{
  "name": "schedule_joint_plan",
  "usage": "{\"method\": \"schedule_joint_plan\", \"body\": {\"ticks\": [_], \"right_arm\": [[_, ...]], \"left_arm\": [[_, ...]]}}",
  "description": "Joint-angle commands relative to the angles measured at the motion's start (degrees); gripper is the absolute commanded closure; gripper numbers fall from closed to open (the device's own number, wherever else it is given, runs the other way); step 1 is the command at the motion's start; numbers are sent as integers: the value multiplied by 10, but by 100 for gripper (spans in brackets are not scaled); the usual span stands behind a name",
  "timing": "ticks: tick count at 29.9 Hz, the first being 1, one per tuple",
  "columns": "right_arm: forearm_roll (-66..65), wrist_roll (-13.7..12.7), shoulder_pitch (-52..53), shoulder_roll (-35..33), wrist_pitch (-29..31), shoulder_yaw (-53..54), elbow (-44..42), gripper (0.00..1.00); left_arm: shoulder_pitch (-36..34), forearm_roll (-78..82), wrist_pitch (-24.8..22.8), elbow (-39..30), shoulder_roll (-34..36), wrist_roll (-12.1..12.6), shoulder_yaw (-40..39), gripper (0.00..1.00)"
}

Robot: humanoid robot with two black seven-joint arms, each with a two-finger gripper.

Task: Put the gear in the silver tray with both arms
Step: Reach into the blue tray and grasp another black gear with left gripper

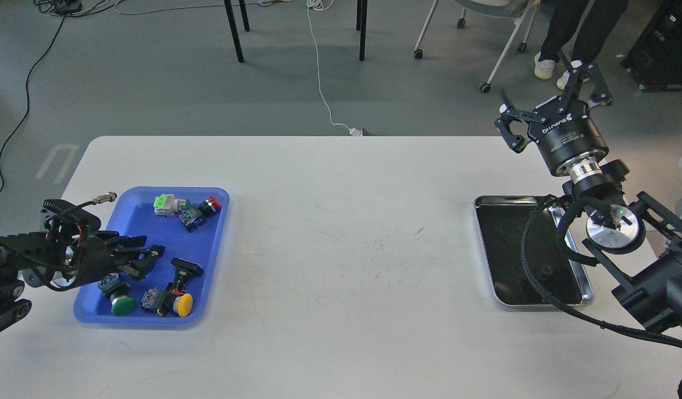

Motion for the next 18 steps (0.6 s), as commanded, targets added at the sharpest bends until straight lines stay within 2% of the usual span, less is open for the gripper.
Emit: {"method": "schedule_joint_plan", "body": {"ticks": [1, 5, 8, 13, 18], "right_arm": [[0, 0, 1, 0, 0, 1, 0, 1], [0, 1, 1, -1, 0, 1, 0, 1], [0, 1, 1, -1, -2, 1, 0, 1], [0, 1, 7, -22, -3, 1, 5, 1], [1, -2, 21, -66, 1, 2, 10, 1]], "left_arm": [[1, 1, -1, 1, 0, -1, 0, 71], [1, 1, -1, 1, 0, 3, 0, 73], [1, 2, -2, 0, 0, 3, 0, 81], [-13, -1, -15, -12, 4, 3, -4, 81], [-86, -4, -55, -70, 2, 4, -7, 81]]}}
